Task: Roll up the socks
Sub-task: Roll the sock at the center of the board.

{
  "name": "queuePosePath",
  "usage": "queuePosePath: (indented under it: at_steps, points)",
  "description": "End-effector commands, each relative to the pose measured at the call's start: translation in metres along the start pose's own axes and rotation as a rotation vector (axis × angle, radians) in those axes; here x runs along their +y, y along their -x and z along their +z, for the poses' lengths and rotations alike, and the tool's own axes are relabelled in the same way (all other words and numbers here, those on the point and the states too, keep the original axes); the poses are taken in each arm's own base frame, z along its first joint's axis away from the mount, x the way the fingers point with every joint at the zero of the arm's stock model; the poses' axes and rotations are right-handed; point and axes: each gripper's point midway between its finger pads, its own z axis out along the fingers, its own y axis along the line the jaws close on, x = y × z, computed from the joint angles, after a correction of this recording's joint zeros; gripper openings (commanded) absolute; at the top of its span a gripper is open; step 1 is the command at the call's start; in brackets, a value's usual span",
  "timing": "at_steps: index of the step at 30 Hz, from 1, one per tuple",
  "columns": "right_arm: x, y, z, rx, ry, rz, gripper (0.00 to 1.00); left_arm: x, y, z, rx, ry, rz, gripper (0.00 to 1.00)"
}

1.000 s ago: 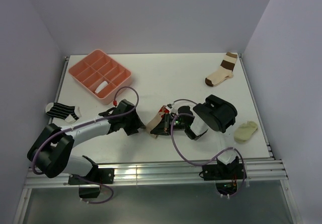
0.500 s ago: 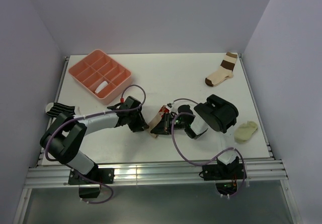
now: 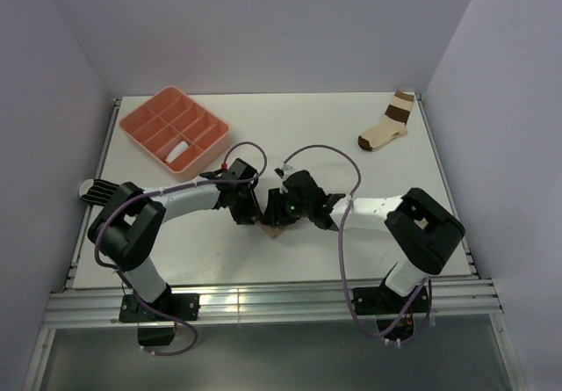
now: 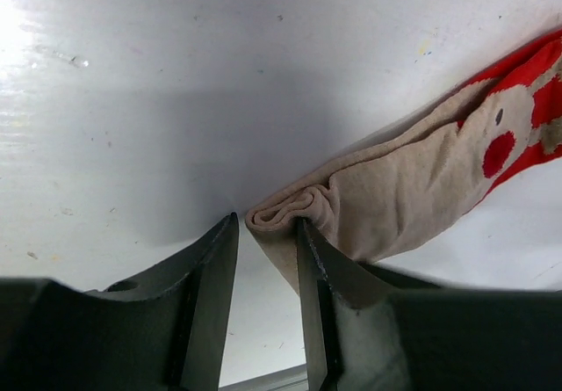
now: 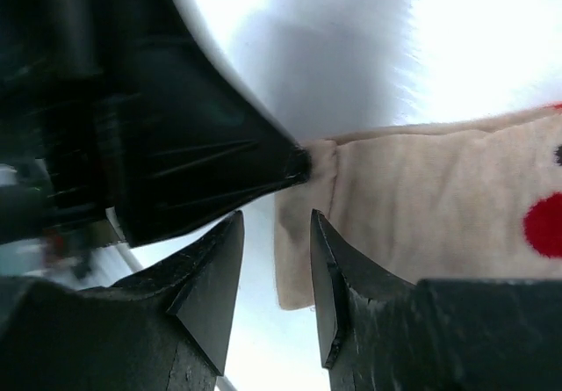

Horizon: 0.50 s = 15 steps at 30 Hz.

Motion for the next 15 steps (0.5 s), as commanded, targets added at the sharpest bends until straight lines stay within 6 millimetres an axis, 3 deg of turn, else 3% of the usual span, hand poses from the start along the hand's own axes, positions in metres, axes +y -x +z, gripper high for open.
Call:
queuePosePath:
  at_steps: [1, 2, 4, 8, 15]
  points:
    - [-0.011, 0.003, -0.013, -0.042, -0.244, -0.256, 0.44, 0.029, -0.007, 0.010, 0.020, 0.137, 0.060, 0.39]
    - [-0.017, 0.008, -0.017, -0.073, -0.319, -0.309, 0.43, 0.028, -0.007, 0.011, 0.021, 0.137, 0.066, 0.39]
    - [-0.007, 0.014, -0.017, -0.105, -0.347, -0.369, 0.43, 0.026, -0.006, 0.011, 0.021, 0.138, 0.070, 0.39]
    - [0.003, 0.001, -0.014, -0.092, -0.408, -0.494, 0.41, 0.026, -0.006, 0.013, 0.027, 0.144, 0.075, 0.39]
    - [-0.017, -0.020, -0.006, -0.059, -0.569, -0.612, 0.38, 0.023, -0.004, 0.012, 0.027, 0.143, 0.078, 0.39]
